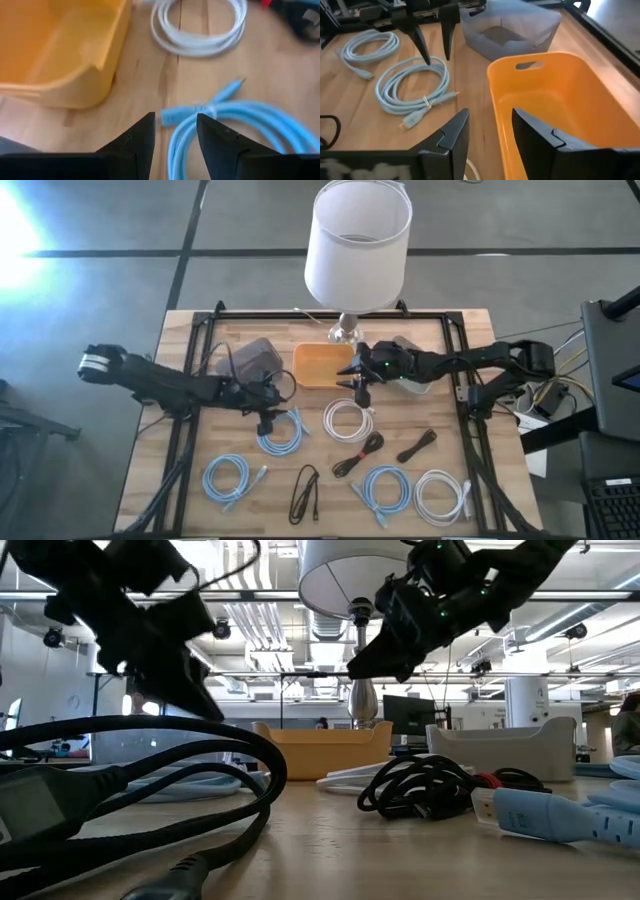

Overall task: Sort HDMI cables
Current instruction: Put the top left blue HDMI cable into the black bin

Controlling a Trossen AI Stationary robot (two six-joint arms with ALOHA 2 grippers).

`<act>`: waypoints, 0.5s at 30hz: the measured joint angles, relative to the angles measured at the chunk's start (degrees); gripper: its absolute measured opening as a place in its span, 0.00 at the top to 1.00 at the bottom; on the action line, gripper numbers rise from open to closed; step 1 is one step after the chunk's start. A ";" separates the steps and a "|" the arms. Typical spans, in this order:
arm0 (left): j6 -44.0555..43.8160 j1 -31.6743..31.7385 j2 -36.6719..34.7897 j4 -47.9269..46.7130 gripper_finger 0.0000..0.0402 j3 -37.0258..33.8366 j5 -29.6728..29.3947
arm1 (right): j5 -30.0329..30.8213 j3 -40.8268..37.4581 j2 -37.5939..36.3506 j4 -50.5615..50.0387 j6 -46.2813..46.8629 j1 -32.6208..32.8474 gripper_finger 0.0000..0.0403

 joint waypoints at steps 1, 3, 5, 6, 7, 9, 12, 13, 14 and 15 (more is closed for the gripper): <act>0.05 0.00 1.15 -0.02 0.63 0.00 0.00 | 0.01 0.46 0.60 0.08 0.00 0.18 0.65; -0.26 0.00 3.29 0.31 0.63 0.00 0.03 | 0.00 1.04 1.43 0.07 0.01 0.52 0.66; -0.46 0.00 5.29 0.32 0.63 0.00 0.07 | 0.00 1.61 2.14 0.09 0.00 0.94 0.66; -0.48 0.00 6.19 0.32 0.63 0.00 0.09 | 0.00 1.79 2.40 0.10 0.00 1.02 0.66; -0.54 0.00 7.10 0.32 0.63 0.00 0.12 | 0.00 1.91 2.48 0.04 0.00 1.27 0.66; -1.03 0.00 8.72 0.47 0.63 0.00 0.25 | 0.00 2.10 2.51 0.09 0.00 1.65 0.65; -1.74 0.00 10.69 0.50 0.63 0.00 0.91 | 0.00 2.10 2.00 0.07 0.00 2.24 0.65; -1.84 0.00 11.28 0.51 0.63 0.02 1.28 | 0.00 2.10 1.71 0.07 0.00 2.48 0.65; -1.86 -0.02 11.84 0.49 0.63 0.00 1.47 | 0.00 2.09 1.44 0.07 0.02 2.66 0.65; -1.90 -0.02 12.32 0.66 0.63 0.01 1.66 | 0.00 2.10 1.23 0.10 0.00 2.86 0.65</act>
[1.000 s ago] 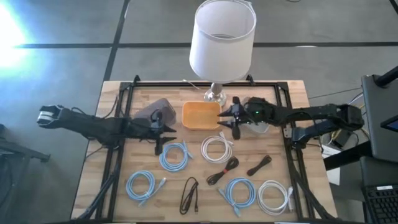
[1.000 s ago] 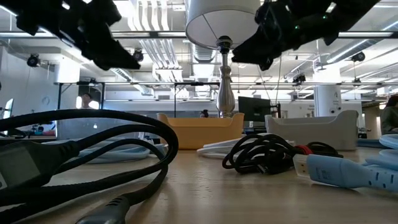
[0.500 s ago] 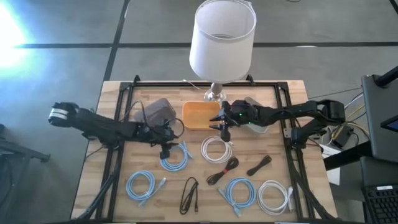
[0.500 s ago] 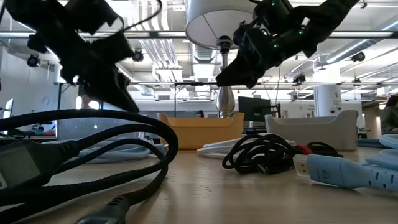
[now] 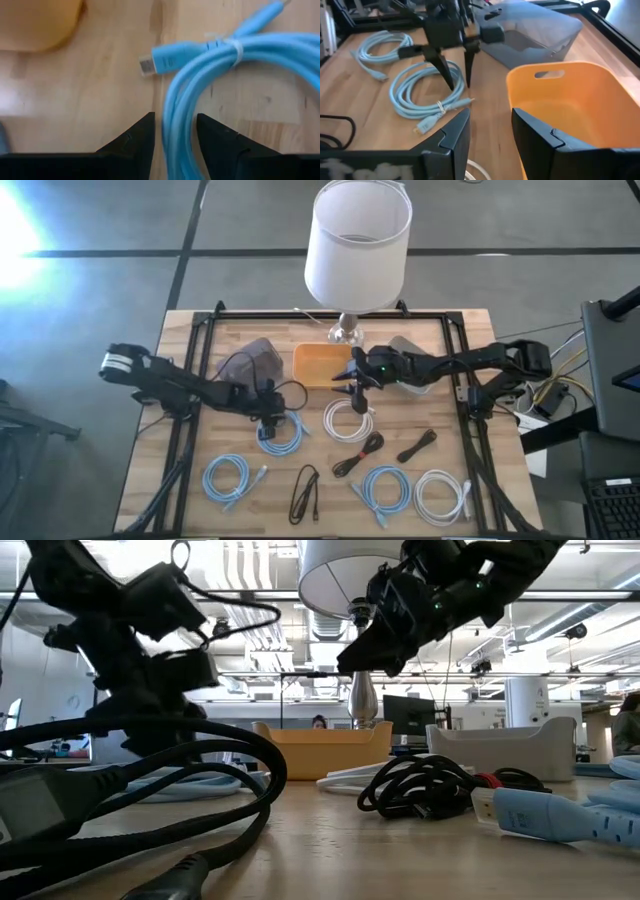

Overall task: Sort HDMI cables
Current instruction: Put the top left blue HDMI cable into the black bin

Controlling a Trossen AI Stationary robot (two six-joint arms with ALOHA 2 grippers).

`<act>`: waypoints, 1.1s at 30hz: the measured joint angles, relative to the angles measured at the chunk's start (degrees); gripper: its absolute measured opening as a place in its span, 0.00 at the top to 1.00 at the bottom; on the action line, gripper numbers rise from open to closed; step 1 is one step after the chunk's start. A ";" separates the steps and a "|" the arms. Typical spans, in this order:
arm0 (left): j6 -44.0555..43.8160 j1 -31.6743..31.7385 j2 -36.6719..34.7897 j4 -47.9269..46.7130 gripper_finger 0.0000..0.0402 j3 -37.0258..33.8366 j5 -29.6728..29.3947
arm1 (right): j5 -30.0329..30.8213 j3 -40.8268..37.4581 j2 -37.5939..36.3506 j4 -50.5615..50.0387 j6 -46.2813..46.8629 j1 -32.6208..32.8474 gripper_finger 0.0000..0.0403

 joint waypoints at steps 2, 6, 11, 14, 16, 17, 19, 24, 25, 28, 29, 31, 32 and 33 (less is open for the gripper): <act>0.06 0.00 0.40 0.28 0.65 0.04 0.02 | 0.01 -0.01 -0.11 0.04 0.04 0.28 0.66; 0.26 -0.08 0.18 0.23 0.77 0.08 0.36 | 0.00 -0.02 -0.01 -0.01 1.29 0.72 0.68; -0.10 -0.07 -2.18 -0.15 0.95 0.41 0.00 | 0.02 -0.04 0.09 -0.06 1.53 0.73 0.69; -0.63 -0.13 -4.05 -0.21 0.95 1.38 -0.14 | 0.02 -0.06 0.09 -0.08 1.53 0.73 0.70; -0.43 -0.39 -5.62 -0.44 0.93 2.44 -0.79 | 0.02 -0.07 0.09 -0.08 1.52 0.75 0.70; 0.33 -0.57 -6.54 -1.11 0.92 3.07 -1.09 | 0.02 -0.07 0.09 -0.10 1.54 0.75 0.70; 2.31 -0.91 -8.47 -3.94 0.92 4.43 -2.14 | 0.02 -0.07 0.09 -0.12 2.02 0.75 0.70; 3.78 -1.03 -14.53 -15.87 0.95 10.33 -11.16 | 0.02 -0.10 0.09 -0.35 4.52 0.75 0.69; 3.75 -1.03 -15.79 -18.89 0.95 11.72 -13.77 | 0.02 -0.11 0.09 -0.41 4.66 0.75 0.69; 3.43 -1.03 -19.20 -28.48 0.93 15.42 -22.48 | 0.02 -0.11 0.09 -0.47 4.59 0.73 0.70; 3.09 -1.03 -20.20 -31.58 0.92 16.55 -25.37 | 0.02 -0.11 0.09 -0.47 4.49 0.73 0.71; 1.71 -0.99 -22.18 -37.07 0.91 18.39 -30.78 | 0.02 -0.11 0.09 -0.47 4.37 0.73 0.71; 0.78 -0.97 -22.99 -39.80 0.91 18.95 -33.31 | 0.02 -0.11 0.09 -0.47 4.36 0.73 0.72; 0.01 -0.88 -23.79 -42.12 0.91 19.29 -35.80 | 0.02 -0.11 0.09 -0.46 4.35 0.73 0.72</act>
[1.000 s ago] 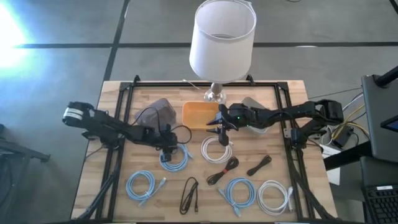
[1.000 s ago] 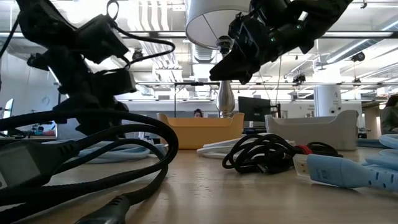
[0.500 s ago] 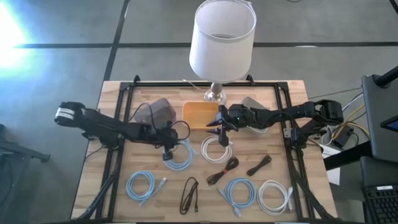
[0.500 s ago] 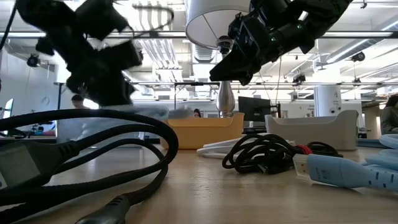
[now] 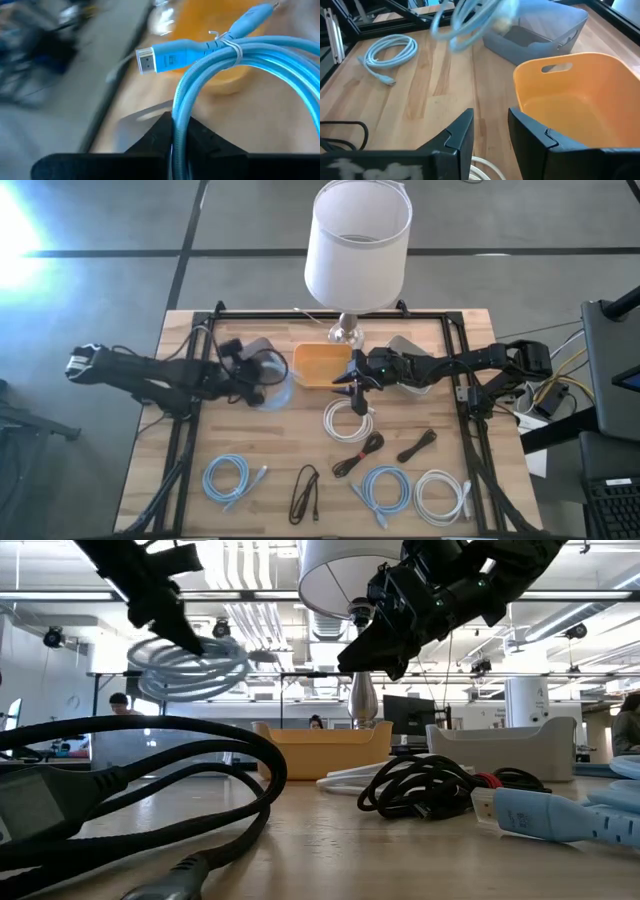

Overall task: Sort HDMI cables
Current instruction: Put the top left blue HDMI cable into the black bin

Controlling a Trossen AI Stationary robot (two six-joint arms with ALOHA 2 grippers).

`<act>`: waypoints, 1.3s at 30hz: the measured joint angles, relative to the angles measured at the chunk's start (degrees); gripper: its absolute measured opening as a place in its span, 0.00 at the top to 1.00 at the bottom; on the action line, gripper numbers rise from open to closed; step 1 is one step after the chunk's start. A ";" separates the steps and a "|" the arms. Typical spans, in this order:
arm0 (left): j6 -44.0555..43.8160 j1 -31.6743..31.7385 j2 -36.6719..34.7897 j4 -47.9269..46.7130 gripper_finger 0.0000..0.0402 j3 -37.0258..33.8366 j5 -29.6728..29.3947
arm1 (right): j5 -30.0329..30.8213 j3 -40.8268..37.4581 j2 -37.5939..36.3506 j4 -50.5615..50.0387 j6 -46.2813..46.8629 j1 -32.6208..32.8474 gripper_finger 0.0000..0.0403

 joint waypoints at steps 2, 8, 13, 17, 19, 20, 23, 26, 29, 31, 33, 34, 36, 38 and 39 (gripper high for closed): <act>-1.77 0.04 -1.58 -2.95 0.93 0.17 -4.42 | 0.00 0.00 0.00 0.01 0.07 0.00 0.73; -5.97 0.58 -5.55 -3.96 0.93 -2.70 -16.38 | 0.00 0.00 0.00 0.01 0.15 0.00 0.74; -9.64 3.13 -6.21 -3.53 0.91 -8.48 -16.81 | 0.02 0.00 0.00 0.02 0.15 0.00 0.76; -10.27 5.81 -5.55 -0.24 0.91 -14.73 -19.88 | 0.02 0.00 0.00 0.05 0.15 0.00 0.77; -8.61 6.92 -5.50 4.35 0.91 -17.03 -20.87 | 0.00 0.00 0.00 0.05 0.20 0.00 0.77; -7.38 7.40 -5.49 6.20 0.91 -17.97 -20.84 | 0.02 0.00 0.00 0.03 0.39 0.00 0.77; -6.35 8.34 -5.38 9.81 0.90 -20.20 -20.00 | 0.02 0.00 0.00 0.05 1.24 0.00 0.76; -7.21 8.87 -5.38 11.14 0.90 -21.30 -18.04 | 0.02 0.00 0.00 0.05 1.26 0.00 0.76; -7.36 9.09 -5.34 10.94 0.90 -22.09 -15.52 | 0.03 0.00 0.00 0.05 1.22 0.00 0.75; -7.84 9.25 -5.34 10.91 0.90 -22.29 -15.41 | 0.02 0.00 0.00 0.05 1.17 0.00 0.76; -8.50 9.50 -5.34 10.93 0.90 -22.29 -15.37 | 0.02 0.00 0.00 0.05 1.09 0.00 0.76; -8.57 9.69 -5.34 10.92 0.90 -22.29 -15.38 | 0.02 0.00 0.00 0.05 1.12 0.00 0.77; -8.77 10.25 -5.34 10.93 0.90 -22.29 -15.36 | 0.02 0.00 0.00 0.05 1.20 0.00 0.78; -9.75 11.01 -5.34 10.91 0.90 -22.29 -15.36 | 0.02 0.00 0.00 0.05 1.25 0.00 0.78; -10.20 11.51 -5.34 10.91 0.90 -22.29 -15.17 | 0.02 0.00 0.00 0.05 1.25 0.00 0.79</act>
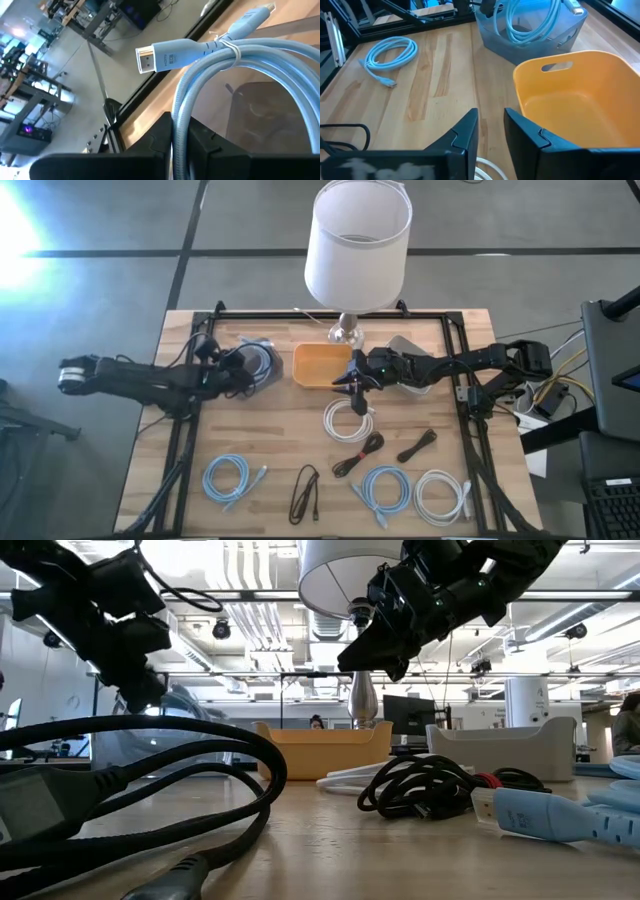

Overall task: Sort HDMI cables
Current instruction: Put the top left blue HDMI cable into the black bin, then put the left blue HDMI cable into the black bin

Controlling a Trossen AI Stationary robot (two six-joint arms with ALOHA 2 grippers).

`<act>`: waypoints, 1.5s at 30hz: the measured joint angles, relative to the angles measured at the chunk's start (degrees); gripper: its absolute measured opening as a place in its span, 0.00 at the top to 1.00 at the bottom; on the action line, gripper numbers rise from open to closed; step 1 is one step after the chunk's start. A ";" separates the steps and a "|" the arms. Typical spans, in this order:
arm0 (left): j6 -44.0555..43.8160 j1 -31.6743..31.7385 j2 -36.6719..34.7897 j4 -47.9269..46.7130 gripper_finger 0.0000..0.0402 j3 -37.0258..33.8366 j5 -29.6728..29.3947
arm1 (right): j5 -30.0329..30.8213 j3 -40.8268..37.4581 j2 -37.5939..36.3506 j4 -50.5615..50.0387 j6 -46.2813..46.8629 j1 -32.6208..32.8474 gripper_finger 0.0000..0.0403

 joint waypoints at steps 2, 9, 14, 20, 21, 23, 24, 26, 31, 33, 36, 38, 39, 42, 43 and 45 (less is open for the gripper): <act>-0.59 1.05 0.00 0.00 0.88 0.00 1.92 | 0.00 0.00 0.00 0.00 0.00 0.00 0.80; -1.79 4.64 1.07 -0.97 0.72 0.00 4.81 | 0.00 0.00 0.00 0.00 0.01 0.00 0.81; -1.30 5.06 1.14 -1.05 0.65 0.23 2.07 | 0.01 0.00 0.00 0.00 0.00 0.00 0.80; -1.09 5.05 1.14 -1.25 0.63 3.14 2.27 | 0.39 -0.01 0.00 0.00 0.00 0.08 0.76; -1.08 5.05 1.13 -1.52 0.63 3.80 2.75 | 0.39 0.00 0.00 0.00 0.00 0.23 0.75; -1.05 5.05 1.11 -2.98 0.63 5.03 3.87 | 0.39 -0.01 0.00 0.00 -0.06 0.68 0.74; -1.07 5.05 1.11 -3.85 0.63 5.63 4.63 | 0.38 -0.02 0.00 0.00 -0.22 0.95 0.73; -1.03 5.05 1.09 -6.25 0.63 6.63 5.47 | 0.37 -0.02 0.00 0.00 -0.61 1.59 0.70; -1.59 5.05 1.09 -11.12 0.62 7.17 6.17 | 0.39 -0.01 0.00 0.00 -1.29 3.43 0.66; -1.64 5.05 1.09 -11.43 0.62 7.17 7.81 | 0.40 -0.02 0.00 -0.02 -1.29 3.94 0.64; -1.70 4.85 1.09 -11.40 0.62 8.15 10.31 | 0.42 -0.01 0.00 -0.02 -1.25 4.57 0.63; -1.75 4.80 1.09 -11.22 0.62 9.95 13.75 | 0.42 -0.02 0.00 -0.01 -1.22 4.93 0.62; -1.44 4.78 1.09 -11.23 0.62 11.09 16.47 | 0.42 -0.01 0.00 0.00 -1.22 5.01 0.61; 1.36 4.72 1.09 -11.04 0.62 15.03 28.36 | 0.44 -0.02 0.00 -0.02 -1.18 5.16 0.61; 2.66 4.65 1.09 -11.01 0.62 16.22 33.25 | 0.44 -0.01 0.00 -0.02 -1.17 5.16 0.61; 4.63 4.43 1.09 -10.75 0.62 18.02 43.27 | 0.46 -0.02 0.00 -0.02 -1.14 5.14 0.61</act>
